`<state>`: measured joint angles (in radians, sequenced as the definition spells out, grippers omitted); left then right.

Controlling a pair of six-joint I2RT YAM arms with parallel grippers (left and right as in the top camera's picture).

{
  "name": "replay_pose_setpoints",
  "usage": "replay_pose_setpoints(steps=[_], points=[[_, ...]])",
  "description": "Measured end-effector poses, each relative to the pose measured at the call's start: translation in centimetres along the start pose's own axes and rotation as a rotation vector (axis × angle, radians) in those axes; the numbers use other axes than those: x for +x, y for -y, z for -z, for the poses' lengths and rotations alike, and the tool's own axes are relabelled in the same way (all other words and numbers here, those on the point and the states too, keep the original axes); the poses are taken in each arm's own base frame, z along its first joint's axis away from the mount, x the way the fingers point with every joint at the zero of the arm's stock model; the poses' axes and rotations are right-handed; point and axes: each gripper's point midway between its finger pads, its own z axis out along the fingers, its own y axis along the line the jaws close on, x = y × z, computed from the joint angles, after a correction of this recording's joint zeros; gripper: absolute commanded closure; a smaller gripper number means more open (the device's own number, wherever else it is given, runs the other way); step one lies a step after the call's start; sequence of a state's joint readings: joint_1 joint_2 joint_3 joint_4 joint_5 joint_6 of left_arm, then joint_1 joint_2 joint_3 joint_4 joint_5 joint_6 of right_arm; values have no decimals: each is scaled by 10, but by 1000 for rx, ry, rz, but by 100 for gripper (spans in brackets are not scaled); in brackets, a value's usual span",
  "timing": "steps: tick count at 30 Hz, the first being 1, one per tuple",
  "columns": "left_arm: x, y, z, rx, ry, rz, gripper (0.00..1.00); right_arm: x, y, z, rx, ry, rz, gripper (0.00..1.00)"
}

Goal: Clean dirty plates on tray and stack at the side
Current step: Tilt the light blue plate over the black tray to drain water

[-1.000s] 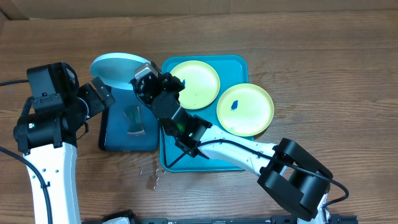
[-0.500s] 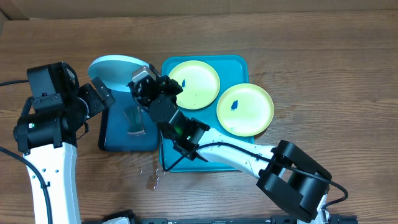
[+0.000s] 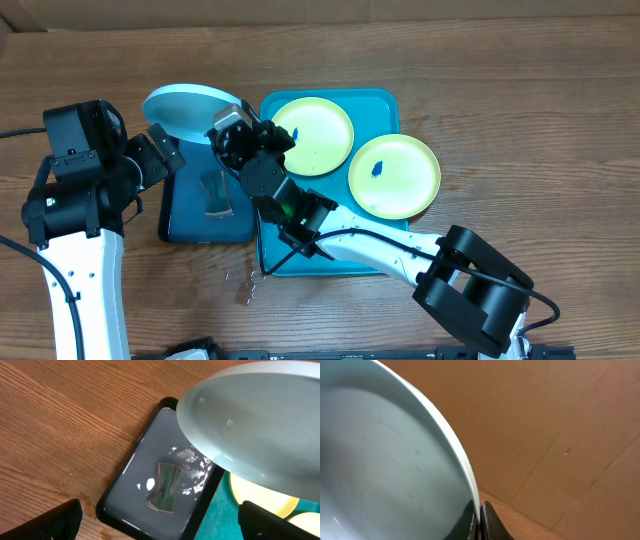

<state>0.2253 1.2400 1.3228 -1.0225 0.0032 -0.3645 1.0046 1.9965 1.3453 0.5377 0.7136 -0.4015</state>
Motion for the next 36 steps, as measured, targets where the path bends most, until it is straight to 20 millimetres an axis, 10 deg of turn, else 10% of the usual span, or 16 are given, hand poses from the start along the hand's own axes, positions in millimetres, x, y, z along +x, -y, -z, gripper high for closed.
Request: replay_pose_setpoints(steps=[36], points=[[0,0,0,0,0,0,0,16,26,9,189,-92,29,96]])
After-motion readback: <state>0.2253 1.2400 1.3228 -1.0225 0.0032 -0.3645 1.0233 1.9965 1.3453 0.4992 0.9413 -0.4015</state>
